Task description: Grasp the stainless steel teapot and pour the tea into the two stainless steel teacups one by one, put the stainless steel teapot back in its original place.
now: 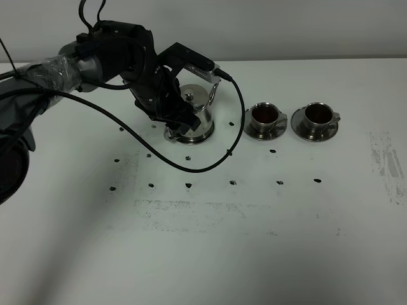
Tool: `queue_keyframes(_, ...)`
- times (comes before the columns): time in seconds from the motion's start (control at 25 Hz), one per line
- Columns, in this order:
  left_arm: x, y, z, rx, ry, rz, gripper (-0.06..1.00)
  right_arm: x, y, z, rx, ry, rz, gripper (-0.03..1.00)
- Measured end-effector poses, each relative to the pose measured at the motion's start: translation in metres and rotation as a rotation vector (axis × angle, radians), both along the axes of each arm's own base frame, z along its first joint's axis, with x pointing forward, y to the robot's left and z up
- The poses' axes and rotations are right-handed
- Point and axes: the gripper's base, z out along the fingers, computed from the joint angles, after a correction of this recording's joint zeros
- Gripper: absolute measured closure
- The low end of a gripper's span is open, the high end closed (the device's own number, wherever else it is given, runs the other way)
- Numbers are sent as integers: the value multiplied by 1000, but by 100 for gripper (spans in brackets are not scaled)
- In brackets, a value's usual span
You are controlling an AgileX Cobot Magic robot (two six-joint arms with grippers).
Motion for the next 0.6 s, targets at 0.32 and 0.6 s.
queue_keyframes(0.32, -11, -8, 29, -10, -19, -27, 37, 0, 0, 0, 0, 0, 0, 48)
queue_keyframes(0.6, -42, -7, 112, -48, -95, -62, 37, 0, 0, 0, 0, 0, 0, 48)
